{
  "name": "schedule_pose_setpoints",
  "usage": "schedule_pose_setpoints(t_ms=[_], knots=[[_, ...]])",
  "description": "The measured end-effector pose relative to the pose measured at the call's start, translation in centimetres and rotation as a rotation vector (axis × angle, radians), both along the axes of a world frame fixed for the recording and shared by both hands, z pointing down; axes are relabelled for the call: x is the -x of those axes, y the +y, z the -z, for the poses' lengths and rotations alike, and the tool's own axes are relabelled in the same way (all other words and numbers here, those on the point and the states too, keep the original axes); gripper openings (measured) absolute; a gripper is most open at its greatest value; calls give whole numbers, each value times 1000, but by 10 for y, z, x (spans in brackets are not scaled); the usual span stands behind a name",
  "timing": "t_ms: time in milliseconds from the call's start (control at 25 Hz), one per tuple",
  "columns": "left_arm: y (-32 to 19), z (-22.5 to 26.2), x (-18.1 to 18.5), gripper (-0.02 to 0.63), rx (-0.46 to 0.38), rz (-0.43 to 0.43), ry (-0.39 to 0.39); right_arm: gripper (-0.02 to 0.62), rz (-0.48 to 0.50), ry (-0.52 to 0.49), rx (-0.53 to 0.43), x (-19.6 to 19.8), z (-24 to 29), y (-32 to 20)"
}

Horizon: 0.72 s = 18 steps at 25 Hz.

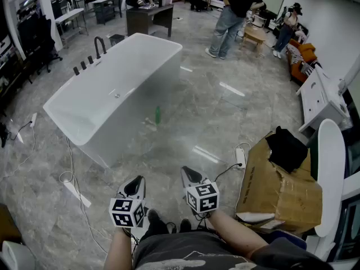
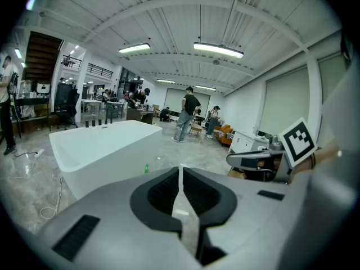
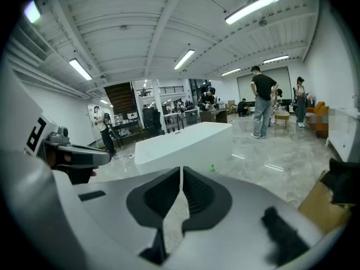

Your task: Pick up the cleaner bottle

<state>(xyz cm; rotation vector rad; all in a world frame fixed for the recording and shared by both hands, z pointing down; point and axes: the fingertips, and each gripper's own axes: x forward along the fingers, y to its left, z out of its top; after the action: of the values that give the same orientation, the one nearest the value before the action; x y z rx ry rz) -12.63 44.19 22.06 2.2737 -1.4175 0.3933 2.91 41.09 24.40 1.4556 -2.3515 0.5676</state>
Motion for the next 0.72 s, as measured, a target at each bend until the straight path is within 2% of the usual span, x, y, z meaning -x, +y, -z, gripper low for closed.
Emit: schedule_pose_setpoints(t_ms=[440,640,720], knots=[[17,4,-25,34,-22,-1,-22,35,2,-21,-16,-25,5,16],[22,6,-35,34,-32,18,-36,35,-3,-132,-2,-39,9,26],[25,9,-41,35,-43,27,-41,35,-13,-148,-7,-50,9,30]])
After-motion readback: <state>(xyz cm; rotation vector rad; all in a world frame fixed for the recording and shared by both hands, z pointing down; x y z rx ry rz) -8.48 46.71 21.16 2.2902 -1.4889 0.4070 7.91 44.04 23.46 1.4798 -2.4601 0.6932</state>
